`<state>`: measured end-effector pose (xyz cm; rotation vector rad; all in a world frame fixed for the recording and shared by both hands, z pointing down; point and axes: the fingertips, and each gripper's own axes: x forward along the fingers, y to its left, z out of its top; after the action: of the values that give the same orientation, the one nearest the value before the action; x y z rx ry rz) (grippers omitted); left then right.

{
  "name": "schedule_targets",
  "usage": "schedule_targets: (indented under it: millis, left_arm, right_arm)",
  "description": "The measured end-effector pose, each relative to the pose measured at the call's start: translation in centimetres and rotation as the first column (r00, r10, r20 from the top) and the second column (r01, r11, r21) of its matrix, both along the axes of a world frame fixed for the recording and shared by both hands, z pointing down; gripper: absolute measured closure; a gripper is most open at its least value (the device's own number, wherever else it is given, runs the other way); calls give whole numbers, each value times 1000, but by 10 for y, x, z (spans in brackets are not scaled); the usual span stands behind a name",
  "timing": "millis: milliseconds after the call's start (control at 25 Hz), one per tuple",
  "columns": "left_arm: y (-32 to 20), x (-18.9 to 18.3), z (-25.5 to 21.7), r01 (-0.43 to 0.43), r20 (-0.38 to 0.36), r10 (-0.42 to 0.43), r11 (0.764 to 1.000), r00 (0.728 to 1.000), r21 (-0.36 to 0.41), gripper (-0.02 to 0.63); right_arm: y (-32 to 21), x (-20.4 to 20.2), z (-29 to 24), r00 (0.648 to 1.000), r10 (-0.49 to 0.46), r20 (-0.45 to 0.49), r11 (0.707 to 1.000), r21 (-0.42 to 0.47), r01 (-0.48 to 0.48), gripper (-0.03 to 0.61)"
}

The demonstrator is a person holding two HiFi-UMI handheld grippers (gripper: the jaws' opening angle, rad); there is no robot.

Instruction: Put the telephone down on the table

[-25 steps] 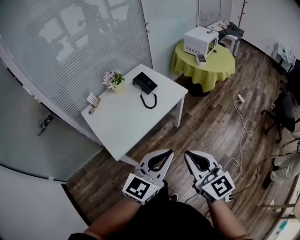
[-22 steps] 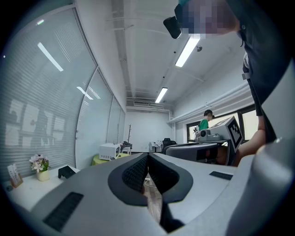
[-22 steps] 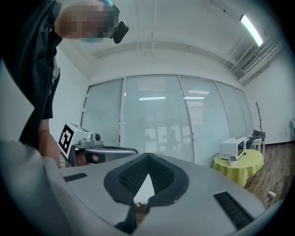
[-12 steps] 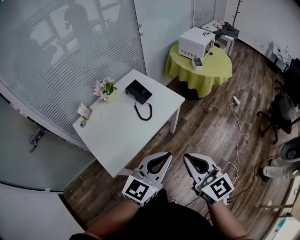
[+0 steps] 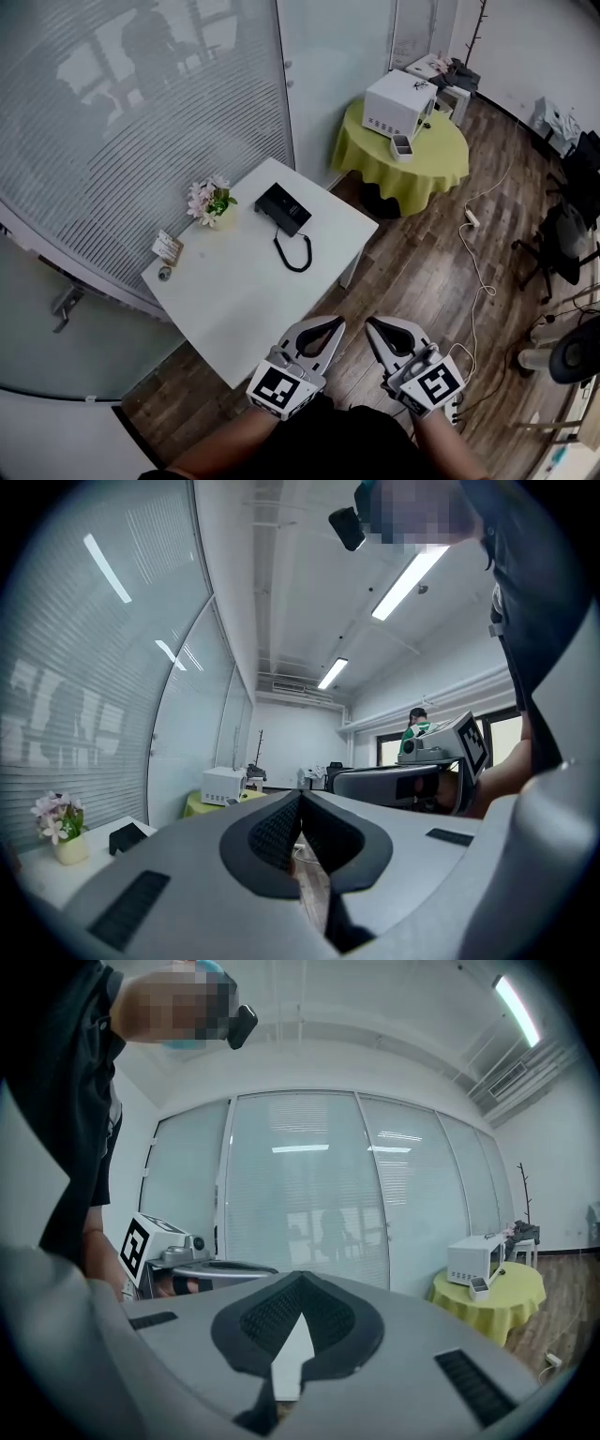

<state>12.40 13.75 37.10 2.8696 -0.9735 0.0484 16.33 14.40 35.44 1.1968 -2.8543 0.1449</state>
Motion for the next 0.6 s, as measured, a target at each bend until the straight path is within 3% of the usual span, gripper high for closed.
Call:
schedule_targets:
  millis: [280, 600]
  left_arm:
    - [-31, -9, 1, -17, -10, 17, 1000, 1000, 3, 604]
    - [-72, 5, 6, -8, -6, 8, 1000, 1000, -7, 603]
  right_arm:
    - [-31, -15, 1, 1000, 2, -12, 1000, 8, -2, 558]
    - [-73, 3, 6, 1000, 5, 0, 1000, -1, -5, 557]
